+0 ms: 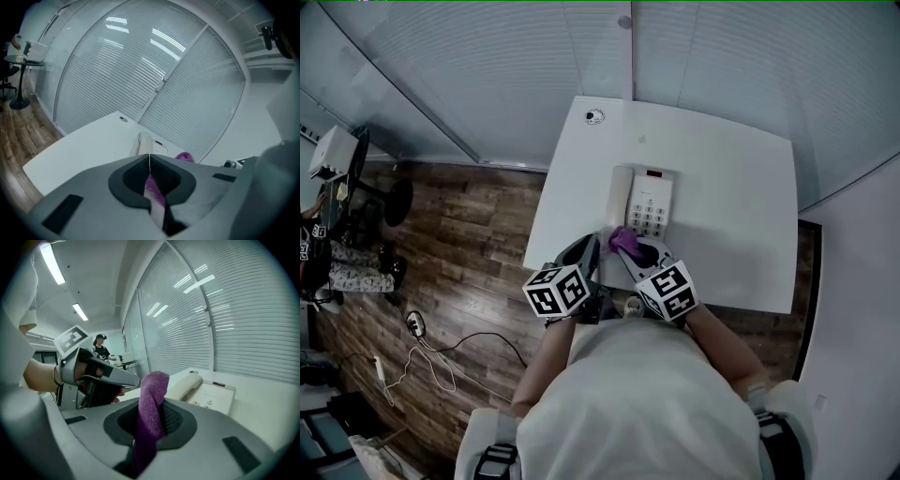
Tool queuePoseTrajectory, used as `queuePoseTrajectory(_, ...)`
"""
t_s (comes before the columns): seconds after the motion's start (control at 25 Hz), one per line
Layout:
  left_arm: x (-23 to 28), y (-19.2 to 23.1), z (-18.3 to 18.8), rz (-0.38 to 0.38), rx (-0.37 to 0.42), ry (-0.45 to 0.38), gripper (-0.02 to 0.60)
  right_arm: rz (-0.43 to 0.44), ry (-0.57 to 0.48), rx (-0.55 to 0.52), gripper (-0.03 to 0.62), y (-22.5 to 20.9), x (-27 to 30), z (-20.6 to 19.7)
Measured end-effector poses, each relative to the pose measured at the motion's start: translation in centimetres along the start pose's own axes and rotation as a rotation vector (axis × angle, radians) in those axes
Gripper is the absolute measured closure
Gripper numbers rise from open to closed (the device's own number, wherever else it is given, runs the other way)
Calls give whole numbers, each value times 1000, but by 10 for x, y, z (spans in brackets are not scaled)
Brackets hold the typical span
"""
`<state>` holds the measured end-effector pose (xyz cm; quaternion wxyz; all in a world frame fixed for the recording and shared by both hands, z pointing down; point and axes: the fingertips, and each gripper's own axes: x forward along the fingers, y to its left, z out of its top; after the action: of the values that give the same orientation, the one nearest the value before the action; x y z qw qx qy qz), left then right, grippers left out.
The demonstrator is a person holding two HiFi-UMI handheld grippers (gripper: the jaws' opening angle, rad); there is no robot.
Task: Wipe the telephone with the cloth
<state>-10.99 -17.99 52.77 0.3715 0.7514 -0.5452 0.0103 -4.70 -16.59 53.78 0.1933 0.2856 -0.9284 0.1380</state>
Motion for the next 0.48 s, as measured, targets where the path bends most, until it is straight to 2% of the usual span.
queuePoseTrajectory(0.36, 38, -8, 5, 7, 148, 60, 557, -120, -74, 50, 534, -34, -29, 12)
queuePoseTrajectory(0.4, 44, -10, 6, 6, 158, 67, 544, -132, -81, 56, 534, -38, -31, 13)
queuePoseTrajectory(0.48, 54, -13, 7, -8, 174, 90, 442, -154, -95, 63, 534, -44, -36, 15)
